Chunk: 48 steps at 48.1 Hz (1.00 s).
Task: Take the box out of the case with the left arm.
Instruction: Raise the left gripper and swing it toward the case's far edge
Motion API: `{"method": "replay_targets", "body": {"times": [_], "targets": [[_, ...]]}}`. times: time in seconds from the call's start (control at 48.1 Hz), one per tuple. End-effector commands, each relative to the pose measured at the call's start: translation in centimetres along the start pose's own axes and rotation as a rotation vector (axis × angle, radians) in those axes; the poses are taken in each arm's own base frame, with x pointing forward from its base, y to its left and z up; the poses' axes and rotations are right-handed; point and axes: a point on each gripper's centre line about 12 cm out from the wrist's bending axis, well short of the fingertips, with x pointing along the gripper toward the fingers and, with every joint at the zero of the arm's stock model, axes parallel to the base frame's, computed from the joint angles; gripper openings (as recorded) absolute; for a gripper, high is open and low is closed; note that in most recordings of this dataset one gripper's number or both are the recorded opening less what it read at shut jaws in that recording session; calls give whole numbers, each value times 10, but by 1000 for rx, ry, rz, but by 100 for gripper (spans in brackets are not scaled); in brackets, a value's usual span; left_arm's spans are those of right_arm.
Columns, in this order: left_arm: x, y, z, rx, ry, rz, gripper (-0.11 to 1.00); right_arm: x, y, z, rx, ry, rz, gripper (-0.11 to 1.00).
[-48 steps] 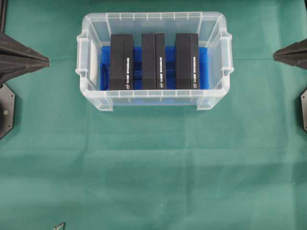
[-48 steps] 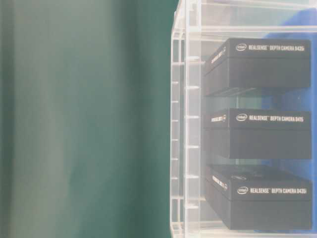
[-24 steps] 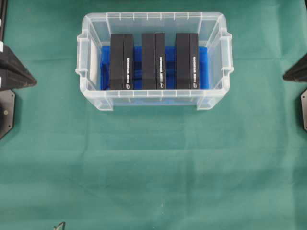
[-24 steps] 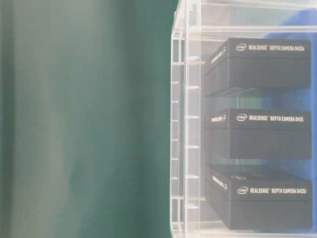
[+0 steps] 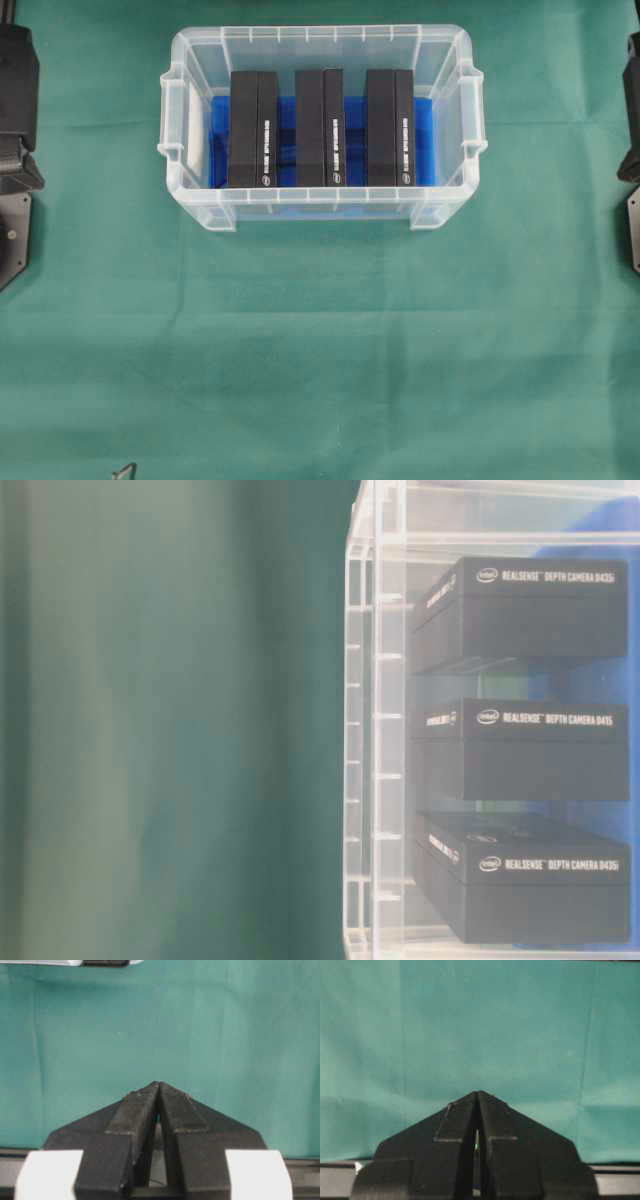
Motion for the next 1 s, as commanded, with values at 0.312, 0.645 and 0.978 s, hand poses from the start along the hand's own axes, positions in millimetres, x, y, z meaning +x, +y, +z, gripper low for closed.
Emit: {"method": "replay_targets", "body": {"times": [0.312, 0.645, 0.978], "targets": [[-1, 14, 4, -697, 17, 49, 0, -8, 0, 3, 3, -27, -3, 0], [-4, 18, -6, -1250, 5, 96, 0, -8, 0, 3, 3, -24, -3, 0], [-1, 26, -3, -1231, 9, 117, 0, -8, 0, 3, 4, -25, -3, 0]]}}
